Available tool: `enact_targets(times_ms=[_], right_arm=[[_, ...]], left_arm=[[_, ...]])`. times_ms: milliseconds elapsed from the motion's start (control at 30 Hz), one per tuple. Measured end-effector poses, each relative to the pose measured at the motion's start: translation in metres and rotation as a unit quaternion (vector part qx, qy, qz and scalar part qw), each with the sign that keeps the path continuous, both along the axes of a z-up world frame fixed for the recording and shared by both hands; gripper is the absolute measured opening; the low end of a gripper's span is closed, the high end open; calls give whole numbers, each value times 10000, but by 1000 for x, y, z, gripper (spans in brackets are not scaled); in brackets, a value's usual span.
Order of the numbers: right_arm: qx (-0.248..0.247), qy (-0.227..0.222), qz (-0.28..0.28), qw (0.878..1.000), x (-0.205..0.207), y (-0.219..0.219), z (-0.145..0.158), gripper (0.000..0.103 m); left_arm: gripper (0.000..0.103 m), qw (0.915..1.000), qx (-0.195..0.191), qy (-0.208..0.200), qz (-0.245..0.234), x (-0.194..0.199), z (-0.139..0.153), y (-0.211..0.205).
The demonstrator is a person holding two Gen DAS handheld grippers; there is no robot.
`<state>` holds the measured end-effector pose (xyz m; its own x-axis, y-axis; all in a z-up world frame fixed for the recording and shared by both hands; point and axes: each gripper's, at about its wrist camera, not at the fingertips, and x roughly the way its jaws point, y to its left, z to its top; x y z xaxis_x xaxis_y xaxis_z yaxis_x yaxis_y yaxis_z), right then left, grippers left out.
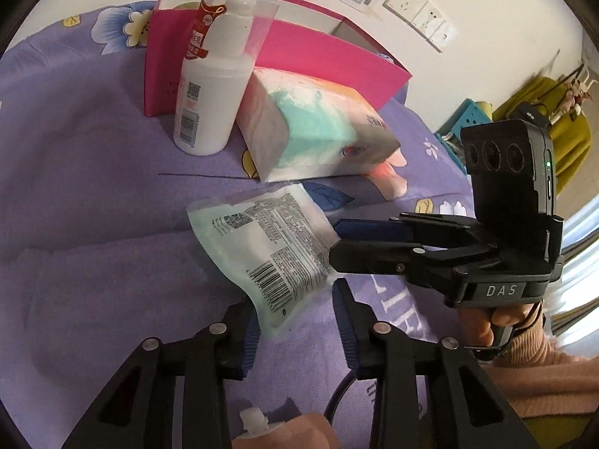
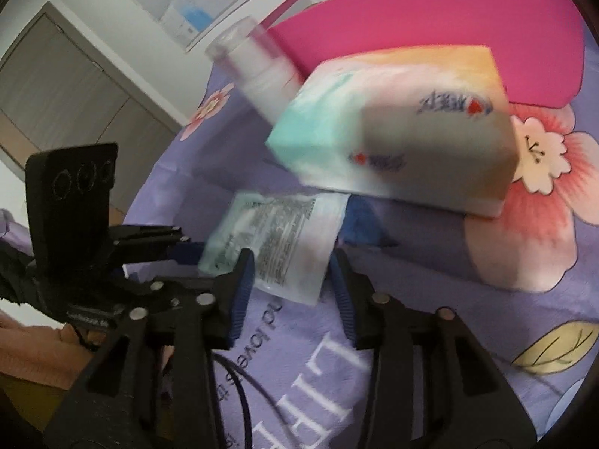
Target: Organize soft objects
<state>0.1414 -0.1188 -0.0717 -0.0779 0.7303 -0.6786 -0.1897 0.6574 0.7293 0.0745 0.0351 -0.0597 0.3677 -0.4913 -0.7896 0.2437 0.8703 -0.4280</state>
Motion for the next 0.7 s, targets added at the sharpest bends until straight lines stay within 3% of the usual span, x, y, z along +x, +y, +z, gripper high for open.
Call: enact_targets(times_ms=[267, 567, 700], right_arm=[[54, 135, -213, 9997, 4, -10, -7, 38], [93, 34, -202, 9997, 3, -4, -4, 39], [336, 164, -314, 9988, -1, -7, -6, 28]], left_arm=[[37, 9993, 107, -36, 347, -1, -1, 23], [32, 9995, 57, -50, 322, 0, -1, 26], [32, 9996, -20, -72, 262, -2, 1, 22]])
